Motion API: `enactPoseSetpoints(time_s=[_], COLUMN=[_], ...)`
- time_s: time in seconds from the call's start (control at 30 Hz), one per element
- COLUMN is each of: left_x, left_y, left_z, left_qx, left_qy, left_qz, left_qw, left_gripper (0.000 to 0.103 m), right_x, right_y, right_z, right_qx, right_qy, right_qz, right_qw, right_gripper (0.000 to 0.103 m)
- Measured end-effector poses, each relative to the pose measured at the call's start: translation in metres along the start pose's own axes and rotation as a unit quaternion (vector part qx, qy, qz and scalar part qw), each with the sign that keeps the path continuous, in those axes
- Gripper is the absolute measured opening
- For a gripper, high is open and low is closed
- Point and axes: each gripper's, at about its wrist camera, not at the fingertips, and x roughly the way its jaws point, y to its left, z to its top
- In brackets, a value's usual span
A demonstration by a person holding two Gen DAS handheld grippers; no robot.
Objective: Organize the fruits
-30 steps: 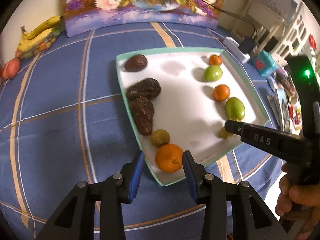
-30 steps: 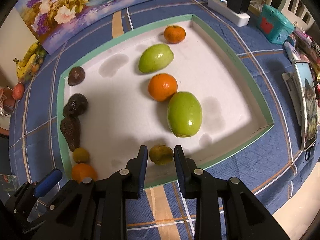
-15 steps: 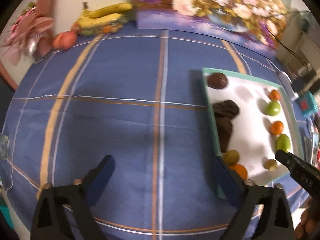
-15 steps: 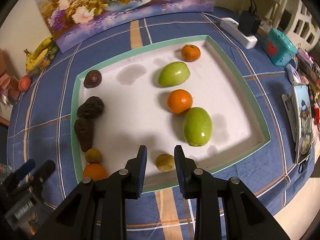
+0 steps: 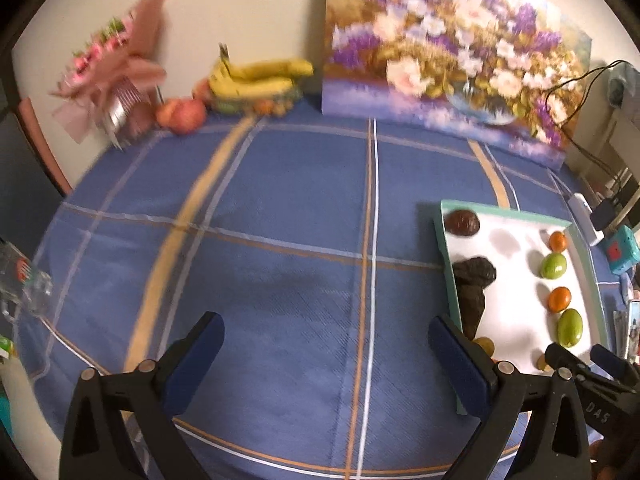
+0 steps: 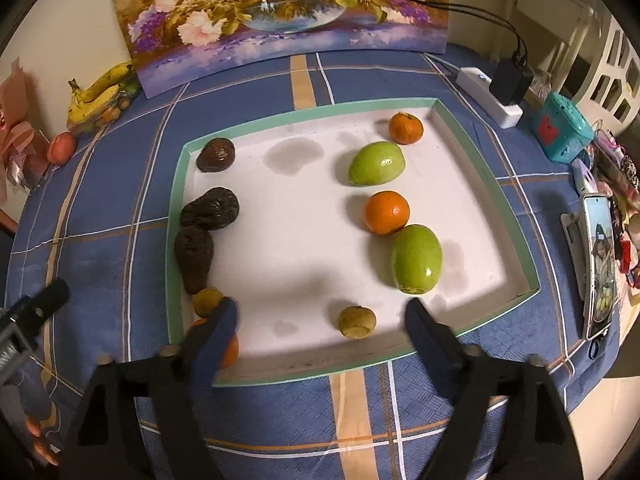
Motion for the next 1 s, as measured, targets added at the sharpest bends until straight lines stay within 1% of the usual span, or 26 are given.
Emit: enactPoseSetpoints(time_s=[0.13,0.2,0.23,0.27,0.3,0.4,0.53,0.73,0.93,1.0], left_x=[-0.021,-0.028,-0.031,-0.033,-0.035,-0.04,-0.042,-0.042,-0.047,-0.046], left_y=[-0.002,-0.003,-0.005,-0.008,-0.009,-0.01,-0.01,-0.006,0.001,0.004], left_z=[-0.001,-0.002,-0.002,-0.002,-0.003,-0.006,-0.012,-0.019,-0.021,-0.021], left_qx=[0.009,0.014,0.018,0.024,0.03,0.038,0.045,0.042,0.026,0.02], left_qy=[-0.037,-0.047,-0.048,-0.049,-0.052,-0.05,-0.033,-0.011,-0.017,-0.012], left_qz=[0.009,0.029,0.052,0.063,0.065,0.054,0.052,0.047,0.034,0.028], left_qw=[0.9992,0.9984,0.9973,0.9965,0.9961,0.9966,0.9971,0.998,0.9989,0.9993], left_gripper=[0.103,0.103,0.103,0.103,0.103,0.103,0.103,0.103,0.103,0.103], right_x=[-0.009,-0.014,-0.017,-0.019,-0.023,-0.029,-0.037,-0.049,-0.056,-0.058], right_y=[0.004,0.005,0.006,0.007,0.008,0.011,0.014,0.016,0.016,0.016], right_z=[-0.005,-0.008,-0.009,-0.01,-0.011,-0.014,-0.019,-0.026,-0.028,-0.028], right_qx=[-0.008,-0.008,-0.01,-0.011,-0.015,-0.02,-0.026,-0.031,-0.032,-0.032], right_qy=[-0.015,-0.022,-0.027,-0.031,-0.036,-0.046,-0.054,-0.075,-0.088,-0.09], right_qz=[-0.002,0.002,0.003,0.003,0.001,-0.001,-0.001,0.0,0.002,0.003], right_qw=[1.0,1.0,1.0,0.999,0.999,0.999,0.998,0.997,0.996,0.995], right_gripper=[0.091,0.091,0.091,0.091,0.091,0.091,0.091,0.091,0.091,0.091])
